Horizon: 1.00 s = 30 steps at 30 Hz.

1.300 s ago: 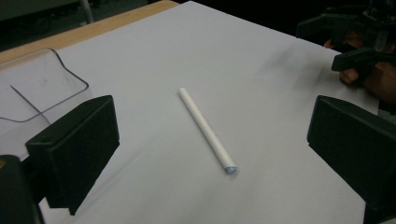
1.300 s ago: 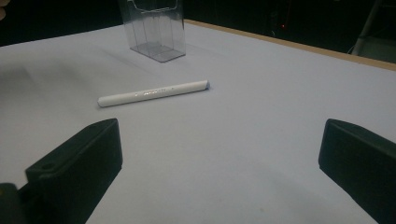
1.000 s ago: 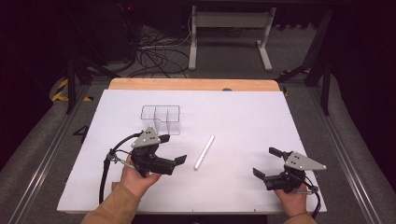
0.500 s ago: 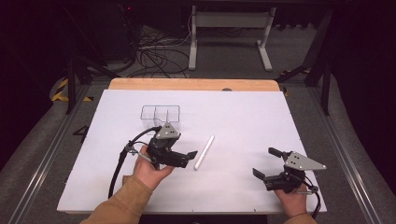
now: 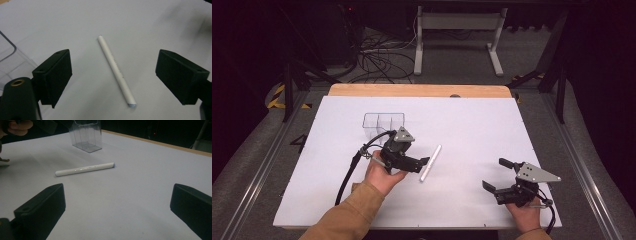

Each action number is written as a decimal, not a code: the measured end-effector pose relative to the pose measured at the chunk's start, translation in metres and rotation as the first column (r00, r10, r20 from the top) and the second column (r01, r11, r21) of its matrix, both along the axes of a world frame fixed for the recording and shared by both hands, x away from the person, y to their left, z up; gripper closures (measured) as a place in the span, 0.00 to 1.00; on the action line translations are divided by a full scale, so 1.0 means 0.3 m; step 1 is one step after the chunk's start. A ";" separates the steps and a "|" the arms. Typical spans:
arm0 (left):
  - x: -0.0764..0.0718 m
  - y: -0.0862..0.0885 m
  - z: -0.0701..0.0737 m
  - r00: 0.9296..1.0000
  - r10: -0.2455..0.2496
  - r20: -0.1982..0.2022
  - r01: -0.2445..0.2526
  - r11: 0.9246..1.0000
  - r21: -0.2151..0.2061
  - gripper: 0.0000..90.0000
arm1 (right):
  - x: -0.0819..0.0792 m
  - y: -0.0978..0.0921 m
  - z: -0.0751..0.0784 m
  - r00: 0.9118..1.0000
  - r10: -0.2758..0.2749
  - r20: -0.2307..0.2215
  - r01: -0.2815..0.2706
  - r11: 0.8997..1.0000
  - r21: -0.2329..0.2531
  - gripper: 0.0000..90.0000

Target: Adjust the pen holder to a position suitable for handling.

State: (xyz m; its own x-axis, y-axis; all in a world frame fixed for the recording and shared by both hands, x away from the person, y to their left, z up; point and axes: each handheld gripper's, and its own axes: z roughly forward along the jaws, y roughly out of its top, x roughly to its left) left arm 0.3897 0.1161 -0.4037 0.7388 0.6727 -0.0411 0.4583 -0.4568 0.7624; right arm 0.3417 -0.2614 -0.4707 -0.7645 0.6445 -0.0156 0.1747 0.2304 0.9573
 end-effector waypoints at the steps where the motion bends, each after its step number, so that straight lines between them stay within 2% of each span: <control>1: 0.004 -0.005 -0.003 1.000 0.003 -0.005 -0.003 1.000 0.005 0.16 | 0.000 0.000 0.000 1.000 -0.001 -0.001 0.001 1.000 -0.001 0.01; 12: 0.042 -0.070 -0.021 0.998 0.006 -0.063 -0.004 1.000 0.028 0.16 | 0.001 0.000 0.000 1.000 0.001 0.000 -0.001 1.000 -0.004 0.01; 17: 0.054 -0.094 -0.026 0.998 0.008 -0.068 -0.007 1.000 0.023 0.16 | 0.001 0.000 0.000 1.000 0.004 0.001 -0.004 1.000 -0.005 0.01; 23: 0.068 -0.131 -0.033 0.997 0.019 -0.080 -0.015 0.998 0.053 0.16 | 0.000 -0.001 0.000 1.000 0.004 0.001 -0.004 1.000 -0.003 0.01; 27: 0.072 -0.138 -0.031 0.995 0.015 -0.095 -0.011 0.999 0.040 0.20 | 0.000 -0.001 0.001 1.000 0.005 0.001 -0.005 1.000 -0.004 0.01; 30: 0.075 -0.142 -0.035 0.994 0.013 -0.105 -0.008 0.999 0.046 0.23 | -0.001 -0.002 0.001 1.000 0.003 0.001 -0.003 1.000 -0.002 0.01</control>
